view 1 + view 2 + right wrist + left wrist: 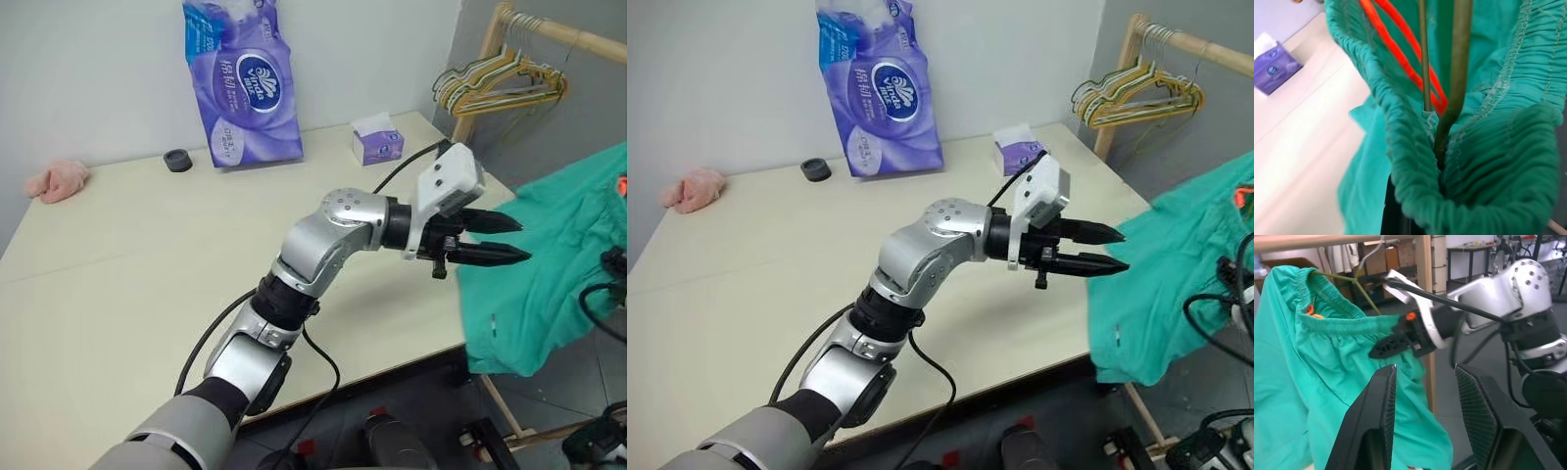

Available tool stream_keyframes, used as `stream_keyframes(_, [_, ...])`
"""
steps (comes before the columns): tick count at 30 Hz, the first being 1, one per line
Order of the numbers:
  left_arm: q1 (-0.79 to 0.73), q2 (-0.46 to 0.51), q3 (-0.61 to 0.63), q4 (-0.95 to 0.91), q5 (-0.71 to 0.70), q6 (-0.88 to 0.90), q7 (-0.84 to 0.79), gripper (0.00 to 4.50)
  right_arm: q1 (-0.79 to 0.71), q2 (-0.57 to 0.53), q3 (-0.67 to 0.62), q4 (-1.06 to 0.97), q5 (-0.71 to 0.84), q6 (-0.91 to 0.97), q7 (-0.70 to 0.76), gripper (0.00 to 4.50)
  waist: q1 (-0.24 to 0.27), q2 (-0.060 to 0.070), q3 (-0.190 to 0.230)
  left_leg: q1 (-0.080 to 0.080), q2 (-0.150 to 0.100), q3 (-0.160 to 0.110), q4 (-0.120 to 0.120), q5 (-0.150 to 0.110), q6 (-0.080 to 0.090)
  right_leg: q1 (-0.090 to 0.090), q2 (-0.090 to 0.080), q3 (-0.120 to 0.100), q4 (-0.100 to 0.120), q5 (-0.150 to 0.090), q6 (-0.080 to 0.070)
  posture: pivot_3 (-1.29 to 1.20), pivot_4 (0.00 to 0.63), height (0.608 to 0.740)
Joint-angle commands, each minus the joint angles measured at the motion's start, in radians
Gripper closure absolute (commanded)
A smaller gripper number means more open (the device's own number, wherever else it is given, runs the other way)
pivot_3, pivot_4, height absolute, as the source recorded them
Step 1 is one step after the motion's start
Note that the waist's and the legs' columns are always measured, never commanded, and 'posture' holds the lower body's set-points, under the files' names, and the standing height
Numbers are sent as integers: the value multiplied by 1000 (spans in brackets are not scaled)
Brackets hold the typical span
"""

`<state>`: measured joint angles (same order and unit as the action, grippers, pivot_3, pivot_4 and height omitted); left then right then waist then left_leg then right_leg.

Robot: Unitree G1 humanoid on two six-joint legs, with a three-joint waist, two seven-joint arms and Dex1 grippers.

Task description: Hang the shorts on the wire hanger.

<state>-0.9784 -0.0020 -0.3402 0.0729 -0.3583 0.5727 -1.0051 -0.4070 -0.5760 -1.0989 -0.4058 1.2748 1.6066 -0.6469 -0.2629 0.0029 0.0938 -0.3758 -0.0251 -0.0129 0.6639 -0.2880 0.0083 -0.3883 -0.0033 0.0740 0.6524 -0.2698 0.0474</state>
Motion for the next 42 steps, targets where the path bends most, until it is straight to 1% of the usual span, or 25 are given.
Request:
stream_keyframes(1, [-58, -28, -6, 41, 36, -67, 25, 2507, -68, -145, 15, 123, 79, 8, -88, 4500, 0, 6, 6, 0, 0, 1, 0, 0, 0, 0, 0, 1, -1, 0, 0, -382, 127, 740])
stream_keyframes(2, [-68, -36, -8, 55, 41, -80, 27, 2507, -81, -182, 29, 164, 85, 8, -97, 4500, -1, 8, 10, -1, 0, 1, 0, 0, 0, 0, 0, 1, -2, 0, 0, -382, 127, 740])
stream_keyframes(6, [-94, -63, -9, 91, 60, -118, 31, 2507, -119, -286, 64, 296, 88, 8, -119, 4500, -7, 6, 21, -1, 0, 2, -1, 0, 0, 0, 1, 3, -5, 0, 0, -373, 145, 740])
stream_keyframes(12, [-137, -102, 1, 141, 77, -160, 39, 2507, -195, -446, 138, 520, -37, 8, -41, 4500, -10, 6, 38, 0, 0, 11, -2, -3, 5, -1, 2, 12, -6, 0, 4, -361, 161, 740])
stream_keyframes(17, [-166, -129, 5, 187, 91, -199, 47, 2507, -267, -576, 253, 687, -196, -47, 110, 4500, -11, 5, 53, 1, -2, 21, -1, -5, 10, -1, 2, 24, -8, 0, 10, -352, 171, 740])
stream_keyframes(24, [-207, -168, 23, 264, 96, -245, 52, 2507, -369, -708, 441, 900, -400, -158, 350, 4500, -11, 4, 61, 1, -2, 25, -1, -8, 13, -2, 1, 28, -9, -1, 13, -347, 178, 740])
stream_keyframes(27, [-250, -185, 41, 326, 91, -281, 51, 2507, -411, -757, 516, 1003, -486, -213, 454, 4500, -12, 5, 63, 1, -2, 25, -2, -8, 13, -3, 1, 28, -9, -1, 13, -347, 178, 740])
stream_keyframes(29, [-287, -198, 60, 379, 86, -308, 55, 2507, -413, -785, 556, 1057, -533, -236, 529, 4500, -12, 4, 67, 1, -2, 25, -2, -8, 12, -3, 1, 28, -9, -1, 13, -342, 180, 740])
stream_keyframes(33, [-369, -225, 95, 488, 71, -365, 33, 2507, -385, -815, 586, 1112, -591, -217, 649, 4500, -12, 4, 75, 1, -3, 25, -2, -8, 13, -3, 1, 28, -9, -1, 13, -340, 180, 740])
stream_keyframes(37, [-459, -256, 129, 599, 53, -420, 4, 2507, -351, -822, 587, 1111, -636, -186, 727, 4500, -11, 3, 77, 1, -3, 26, -2, -9, 12, -3, 0, 28, -9, -2, 15, -341, 177, 740])
stream_keyframes(42, [-590, -301, 188, 772, 25, -514, -49, 2507, -358, -835, 579, 1109, -691, -183, 768, 4500, -14, 2, 77, 0, -3, 26, -1, -9, 12, -4, 0, 28, -9, -2, 15, -360, 175, 740])
